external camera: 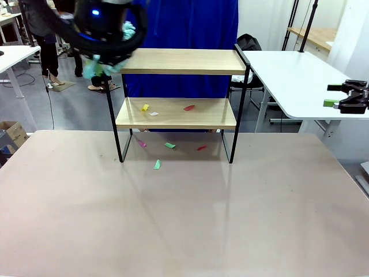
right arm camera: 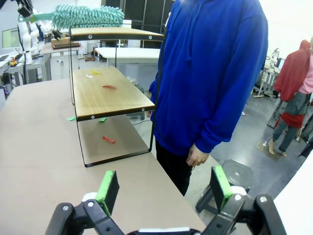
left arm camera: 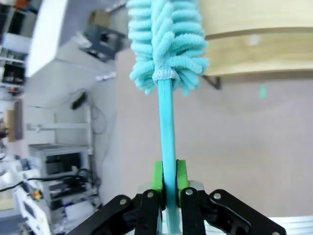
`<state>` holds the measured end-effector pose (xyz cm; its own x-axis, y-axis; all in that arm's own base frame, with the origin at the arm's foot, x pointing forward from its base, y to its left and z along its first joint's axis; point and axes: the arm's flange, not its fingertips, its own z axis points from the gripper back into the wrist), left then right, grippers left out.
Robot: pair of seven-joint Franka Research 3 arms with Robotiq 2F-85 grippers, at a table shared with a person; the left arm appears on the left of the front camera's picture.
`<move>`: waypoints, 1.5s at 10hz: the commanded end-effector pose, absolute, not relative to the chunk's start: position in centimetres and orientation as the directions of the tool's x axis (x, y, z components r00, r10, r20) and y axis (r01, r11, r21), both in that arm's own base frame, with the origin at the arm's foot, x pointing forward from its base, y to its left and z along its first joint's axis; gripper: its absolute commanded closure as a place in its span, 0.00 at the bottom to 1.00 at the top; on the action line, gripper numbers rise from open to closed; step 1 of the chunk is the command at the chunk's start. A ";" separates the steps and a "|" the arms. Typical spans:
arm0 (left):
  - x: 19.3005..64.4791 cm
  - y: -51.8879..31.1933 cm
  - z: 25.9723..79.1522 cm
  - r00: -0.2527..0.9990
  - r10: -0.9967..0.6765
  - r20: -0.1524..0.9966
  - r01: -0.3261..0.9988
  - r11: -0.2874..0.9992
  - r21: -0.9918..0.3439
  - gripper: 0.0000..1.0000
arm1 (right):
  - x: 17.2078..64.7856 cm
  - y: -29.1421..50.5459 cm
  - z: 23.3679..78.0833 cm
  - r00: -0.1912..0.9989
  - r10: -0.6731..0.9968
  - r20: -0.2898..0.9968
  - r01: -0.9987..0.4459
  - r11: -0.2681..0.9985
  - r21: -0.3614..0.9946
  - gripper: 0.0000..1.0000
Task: Clean the shelf.
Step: Clean the specific section of the Shelf indicated by the human with the Duster.
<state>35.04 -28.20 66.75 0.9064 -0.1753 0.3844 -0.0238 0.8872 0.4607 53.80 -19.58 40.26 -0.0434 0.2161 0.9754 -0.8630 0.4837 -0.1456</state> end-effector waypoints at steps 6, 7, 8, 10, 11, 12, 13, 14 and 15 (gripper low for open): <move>33.5 -28.6 69.9 0.823 -0.264 0.502 -0.070 0.830 0.553 0.87 | 53.7 -19.4 40.5 -0.047 0.217 0.975 -0.863 0.482 -0.149 0.00; 33.5 -28.6 69.9 0.823 -0.264 0.502 -0.070 0.830 0.553 0.87 | 53.7 -19.4 40.5 -0.047 0.217 0.975 -0.863 0.482 -0.149 0.00; 33.5 -28.6 69.9 0.823 -0.264 0.502 -0.070 0.830 0.553 0.87 | 53.7 -19.4 40.5 -0.047 0.217 0.975 -0.863 0.482 -0.149 0.00; 32.6 -30.1 71.5 0.755 -0.302 0.582 0.010 0.893 0.450 0.87 | 53.7 -19.4 40.5 -0.047 0.217 0.975 -0.863 0.482 -0.149 0.00; 32.6 -28.3 72.5 0.735 -0.329 0.593 0.107 0.920 0.377 0.87 | 53.7 -19.4 40.5 -0.047 0.217 0.975 -0.863 0.482 -0.149 0.00; 32.3 -25.4 72.9 0.734 -0.397 0.551 0.217 0.906 0.363 0.87 | 53.7 -19.4 40.5 -0.047 0.217 0.975 -0.863 0.482 -0.149 0.00; 31.8 -22.7 73.1 0.716 -0.465 0.521 0.321 0.882 0.345 0.87 | 53.7 -19.4 40.5 -0.047 0.217 0.975 -0.863 0.482 -0.149 0.00; 31.0 -20.5 73.5 0.686 -0.545 0.482 0.445 0.838 0.315 0.87 | 53.7 -19.4 40.5 -0.047 0.217 0.975 -0.863 0.482 -0.149 0.00; 29.9 -18.6 74.1 0.619 -0.641 0.454 0.557 0.766 0.322 0.87 | 53.7 -19.4 40.5 -0.047 0.217 0.975 -0.863 0.482 -0.149 0.00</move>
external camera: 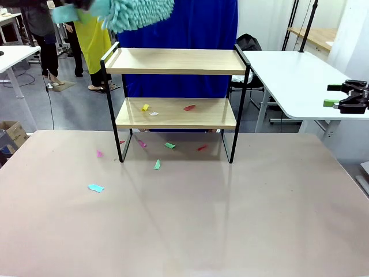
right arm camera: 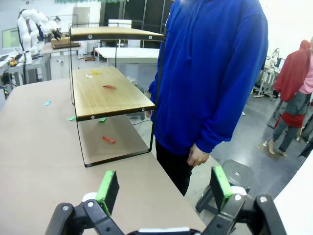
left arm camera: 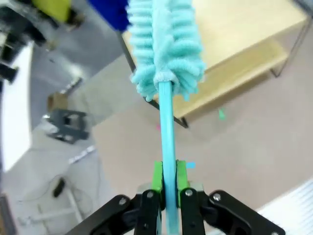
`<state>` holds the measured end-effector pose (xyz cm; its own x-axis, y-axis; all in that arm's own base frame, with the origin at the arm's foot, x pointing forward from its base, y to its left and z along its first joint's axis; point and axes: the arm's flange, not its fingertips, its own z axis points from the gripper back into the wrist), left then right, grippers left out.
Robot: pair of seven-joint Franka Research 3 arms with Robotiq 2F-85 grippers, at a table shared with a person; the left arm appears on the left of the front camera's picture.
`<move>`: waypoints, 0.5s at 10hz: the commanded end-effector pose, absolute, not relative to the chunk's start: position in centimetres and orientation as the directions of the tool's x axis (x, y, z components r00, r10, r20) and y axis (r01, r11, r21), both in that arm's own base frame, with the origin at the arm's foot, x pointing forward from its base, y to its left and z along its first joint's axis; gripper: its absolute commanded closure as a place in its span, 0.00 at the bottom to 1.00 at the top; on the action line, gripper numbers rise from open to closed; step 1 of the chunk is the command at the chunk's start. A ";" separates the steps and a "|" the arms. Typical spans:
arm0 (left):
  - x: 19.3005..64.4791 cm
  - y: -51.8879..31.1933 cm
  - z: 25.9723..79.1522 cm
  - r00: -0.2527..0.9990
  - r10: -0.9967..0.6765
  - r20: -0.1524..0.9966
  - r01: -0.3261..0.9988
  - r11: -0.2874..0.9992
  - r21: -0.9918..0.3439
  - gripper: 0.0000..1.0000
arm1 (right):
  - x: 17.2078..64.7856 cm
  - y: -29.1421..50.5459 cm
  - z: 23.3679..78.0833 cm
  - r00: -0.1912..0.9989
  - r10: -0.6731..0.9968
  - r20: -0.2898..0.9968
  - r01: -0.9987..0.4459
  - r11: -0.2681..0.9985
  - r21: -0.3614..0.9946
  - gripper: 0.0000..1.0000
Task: Clean the shelf.
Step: Clean the specific section of the Shelf indicated by the human with the Duster.
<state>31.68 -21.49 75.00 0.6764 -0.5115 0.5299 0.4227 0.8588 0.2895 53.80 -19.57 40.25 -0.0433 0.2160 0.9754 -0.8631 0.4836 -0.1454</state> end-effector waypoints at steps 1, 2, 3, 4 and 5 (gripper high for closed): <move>28.6 -17.0 74.9 0.538 -0.692 0.481 0.635 0.708 0.308 0.87 | 53.7 -19.4 40.5 -0.047 0.217 0.975 -0.863 0.482 -0.149 0.00; 27.4 -15.8 75.1 0.411 -0.761 0.501 0.739 0.600 0.306 0.87 | 53.7 -19.4 40.5 -0.047 0.217 0.975 -0.863 0.482 -0.149 0.00; 26.5 -14.9 74.5 0.339 -0.800 0.496 0.789 0.529 0.313 0.87 | 53.7 -19.4 40.5 -0.047 0.217 0.975 -0.863 0.482 -0.149 0.00; 26.1 -14.1 73.9 0.290 -0.816 0.500 0.828 0.476 0.296 0.87 | 53.7 -19.4 40.5 -0.047 0.217 0.975 -0.863 0.482 -0.149 0.00; 25.6 -13.4 73.0 0.259 -0.832 0.490 0.852 0.436 0.290 0.87 | 53.7 -19.4 40.5 -0.047 0.217 0.975 -0.863 0.482 -0.149 0.00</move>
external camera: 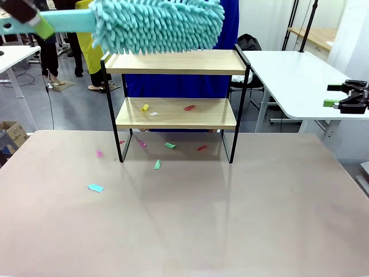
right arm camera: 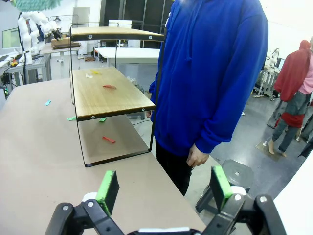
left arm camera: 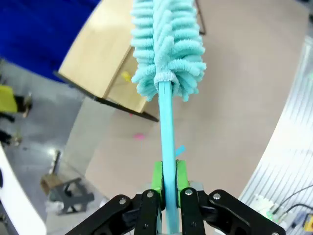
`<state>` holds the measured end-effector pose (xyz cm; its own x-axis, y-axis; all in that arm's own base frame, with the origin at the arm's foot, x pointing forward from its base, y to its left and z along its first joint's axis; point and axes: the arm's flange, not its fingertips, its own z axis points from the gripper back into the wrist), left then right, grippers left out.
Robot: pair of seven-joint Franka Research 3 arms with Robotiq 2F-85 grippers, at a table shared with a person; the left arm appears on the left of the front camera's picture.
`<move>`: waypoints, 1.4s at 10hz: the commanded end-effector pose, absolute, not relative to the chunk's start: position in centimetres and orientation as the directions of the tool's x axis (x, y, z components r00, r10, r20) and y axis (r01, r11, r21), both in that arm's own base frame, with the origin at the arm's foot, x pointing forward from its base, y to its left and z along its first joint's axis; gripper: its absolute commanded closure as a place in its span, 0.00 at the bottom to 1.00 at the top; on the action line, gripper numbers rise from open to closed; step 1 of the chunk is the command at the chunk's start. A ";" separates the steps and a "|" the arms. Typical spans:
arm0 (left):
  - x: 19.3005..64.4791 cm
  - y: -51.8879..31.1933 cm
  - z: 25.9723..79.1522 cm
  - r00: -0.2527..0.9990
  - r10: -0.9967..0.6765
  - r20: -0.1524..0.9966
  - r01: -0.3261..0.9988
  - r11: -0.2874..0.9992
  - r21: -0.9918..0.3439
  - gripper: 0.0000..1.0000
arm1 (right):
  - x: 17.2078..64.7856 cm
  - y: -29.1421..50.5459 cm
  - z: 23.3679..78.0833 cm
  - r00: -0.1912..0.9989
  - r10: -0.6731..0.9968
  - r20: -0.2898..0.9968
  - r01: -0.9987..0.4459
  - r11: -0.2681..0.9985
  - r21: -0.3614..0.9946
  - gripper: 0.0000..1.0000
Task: Clean the shelf.
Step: Clean the specific section of the Shelf indicated by the human with the Duster.
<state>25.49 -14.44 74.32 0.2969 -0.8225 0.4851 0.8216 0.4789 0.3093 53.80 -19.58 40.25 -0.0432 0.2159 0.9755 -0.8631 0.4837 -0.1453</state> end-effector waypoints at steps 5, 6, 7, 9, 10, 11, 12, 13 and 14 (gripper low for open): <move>25.4 -11.8 65.3 0.020 -0.987 0.160 0.954 0.066 0.291 0.87 | 53.7 -19.4 40.5 -0.047 0.217 0.975 -0.863 0.482 -0.149 0.00; 25.3 -12.4 63.4 -0.008 -0.997 0.077 0.978 0.008 0.209 0.87 | 53.7 -19.4 40.5 -0.047 0.217 0.975 -0.863 0.482 -0.149 0.00; 25.6 -12.3 62.2 -0.039 -0.998 -0.045 0.987 -0.046 0.154 0.87 | 53.7 -19.4 40.5 -0.047 0.217 0.975 -0.863 0.482 -0.149 0.00; 26.0 -11.1 60.9 -0.017 -0.984 -0.175 0.993 -0.038 0.115 0.87 | 53.7 -19.4 40.5 -0.047 0.217 0.975 -0.863 0.482 -0.149 0.00; 26.8 -10.4 60.2 -0.001 -0.979 -0.203 0.994 -0.022 0.104 0.87 | 53.7 -19.4 40.5 -0.047 0.217 0.975 -0.863 0.482 -0.149 0.00; 27.1 -10.3 59.7 0.013 -0.983 -0.182 0.995 -0.006 0.104 0.87 | 53.7 -19.4 40.5 -0.047 0.217 0.975 -0.863 0.482 -0.149 0.00; 28.1 -10.5 59.5 0.053 -0.985 -0.166 0.990 0.030 0.137 0.87 | 53.7 -19.4 40.5 -0.047 0.217 0.975 -0.863 0.482 -0.149 0.00; 26.6 -10.7 59.2 0.021 -0.983 -0.184 0.996 0.004 0.088 0.87 | 53.7 -19.4 40.5 -0.047 0.217 0.975 -0.863 0.482 -0.149 0.00; 26.6 -10.7 59.2 0.021 -0.983 -0.184 0.996 0.004 0.088 0.87 | 53.7 -19.4 40.5 -0.047 0.217 0.975 -0.863 0.482 -0.149 0.00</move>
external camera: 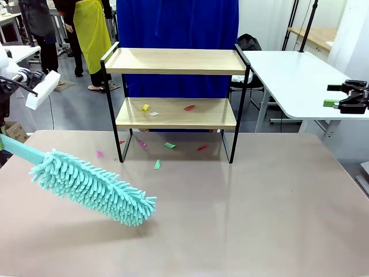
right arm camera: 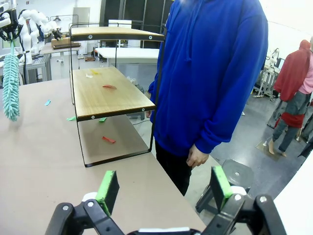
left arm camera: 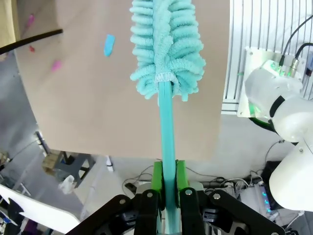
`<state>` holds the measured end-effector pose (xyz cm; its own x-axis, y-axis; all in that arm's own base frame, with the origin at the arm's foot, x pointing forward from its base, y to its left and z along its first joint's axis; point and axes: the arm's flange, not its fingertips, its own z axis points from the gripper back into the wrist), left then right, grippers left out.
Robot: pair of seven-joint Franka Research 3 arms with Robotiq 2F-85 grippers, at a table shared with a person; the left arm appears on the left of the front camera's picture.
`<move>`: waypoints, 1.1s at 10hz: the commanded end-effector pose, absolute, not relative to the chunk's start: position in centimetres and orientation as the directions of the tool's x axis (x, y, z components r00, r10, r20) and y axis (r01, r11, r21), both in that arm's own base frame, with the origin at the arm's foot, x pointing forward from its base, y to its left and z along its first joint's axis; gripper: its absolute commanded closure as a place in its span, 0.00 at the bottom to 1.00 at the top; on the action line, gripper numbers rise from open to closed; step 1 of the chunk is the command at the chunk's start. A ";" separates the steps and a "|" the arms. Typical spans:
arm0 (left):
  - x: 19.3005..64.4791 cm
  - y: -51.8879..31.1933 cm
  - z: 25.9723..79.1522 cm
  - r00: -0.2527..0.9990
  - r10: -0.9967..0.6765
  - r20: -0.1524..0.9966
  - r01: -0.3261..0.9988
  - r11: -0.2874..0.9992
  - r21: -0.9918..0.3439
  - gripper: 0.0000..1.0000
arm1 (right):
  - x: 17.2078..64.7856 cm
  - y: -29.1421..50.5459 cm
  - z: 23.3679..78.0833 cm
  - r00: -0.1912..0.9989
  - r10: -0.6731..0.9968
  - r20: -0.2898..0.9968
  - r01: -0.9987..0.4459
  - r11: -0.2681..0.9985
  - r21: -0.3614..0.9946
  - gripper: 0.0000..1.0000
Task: Clean the shelf.
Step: Clean the specific section of the Shelf indicated by the human with the Duster.
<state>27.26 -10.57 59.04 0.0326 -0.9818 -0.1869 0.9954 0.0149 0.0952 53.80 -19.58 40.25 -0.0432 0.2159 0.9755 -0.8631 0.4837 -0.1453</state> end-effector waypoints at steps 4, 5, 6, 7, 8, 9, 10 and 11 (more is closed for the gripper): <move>26.6 -10.7 59.2 0.021 -0.983 -0.184 0.996 0.004 0.088 0.87 | 53.7 -19.4 40.5 -0.047 0.217 0.975 -0.863 0.482 -0.149 0.00; 26.6 -10.7 59.2 0.021 -0.983 -0.184 0.996 0.004 0.088 0.87 | 53.7 -19.4 40.5 -0.047 0.217 0.975 -0.863 0.482 -0.149 0.00; 26.6 -10.7 59.2 0.021 -0.983 -0.184 0.996 0.004 0.088 0.87 | 53.7 -19.4 40.5 -0.047 0.217 0.975 -0.863 0.482 -0.149 0.00; 26.6 -10.7 59.2 0.021 -0.983 -0.184 0.996 0.004 0.088 0.87 | 53.7 -19.4 40.5 -0.047 0.217 0.975 -0.863 0.482 -0.149 0.00; 26.6 -10.7 59.2 0.021 -0.983 -0.184 0.996 0.004 0.088 0.87 | 53.7 -19.4 40.5 -0.047 0.217 0.975 -0.863 0.482 -0.149 0.00; 26.6 -10.7 59.2 0.021 -0.983 -0.184 0.996 0.004 0.088 0.87 | 53.7 -19.4 40.5 -0.047 0.217 0.975 -0.863 0.482 -0.149 0.00; 26.6 -10.7 59.2 0.021 -0.983 -0.184 0.996 0.004 0.088 0.87 | 53.7 -19.4 40.5 -0.047 0.217 0.975 -0.863 0.482 -0.149 0.00; 26.6 -10.7 59.2 0.021 -0.983 -0.184 0.996 0.004 0.088 0.87 | 53.7 -19.4 40.5 -0.047 0.217 0.975 -0.863 0.482 -0.149 0.00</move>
<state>26.99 -10.69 59.12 0.0282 -0.9813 -0.1902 0.9955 0.0105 0.0937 53.80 -19.58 40.25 -0.0432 0.2159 0.9755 -0.8631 0.4837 -0.1452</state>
